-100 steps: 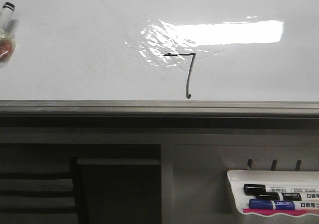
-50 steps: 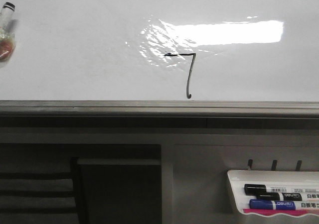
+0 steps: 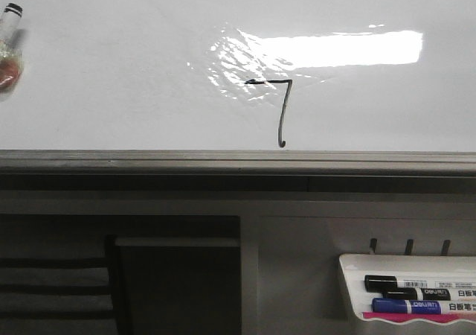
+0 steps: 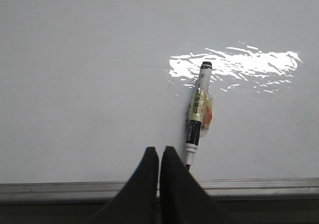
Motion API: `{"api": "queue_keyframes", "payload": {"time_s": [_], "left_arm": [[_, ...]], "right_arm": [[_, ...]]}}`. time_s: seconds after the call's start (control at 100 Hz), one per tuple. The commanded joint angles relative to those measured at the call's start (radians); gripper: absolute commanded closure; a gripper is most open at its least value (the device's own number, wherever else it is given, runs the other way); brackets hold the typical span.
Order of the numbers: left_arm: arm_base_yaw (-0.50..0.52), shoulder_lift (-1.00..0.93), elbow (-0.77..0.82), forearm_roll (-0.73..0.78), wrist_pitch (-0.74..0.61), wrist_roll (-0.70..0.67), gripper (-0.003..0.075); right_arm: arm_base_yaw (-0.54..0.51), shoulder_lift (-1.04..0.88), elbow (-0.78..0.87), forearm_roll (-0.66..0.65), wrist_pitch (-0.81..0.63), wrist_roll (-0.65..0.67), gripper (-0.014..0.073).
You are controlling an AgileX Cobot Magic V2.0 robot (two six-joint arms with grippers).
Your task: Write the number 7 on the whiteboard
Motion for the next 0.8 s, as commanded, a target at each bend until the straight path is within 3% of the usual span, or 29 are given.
{"api": "queue_keyframes", "payload": {"time_s": [0.0,0.79], "left_arm": [[0.003,-0.029,0.036,0.000,-0.077,-0.017,0.0741],[0.003,-0.029,0.036,-0.009,-0.077,-0.017,0.0741]], "right_arm": [[-0.004,0.001,-0.028,-0.012,-0.085,0.001,0.0665],[-0.004,0.001,-0.028,-0.012,-0.085,0.001,0.0665]]}}
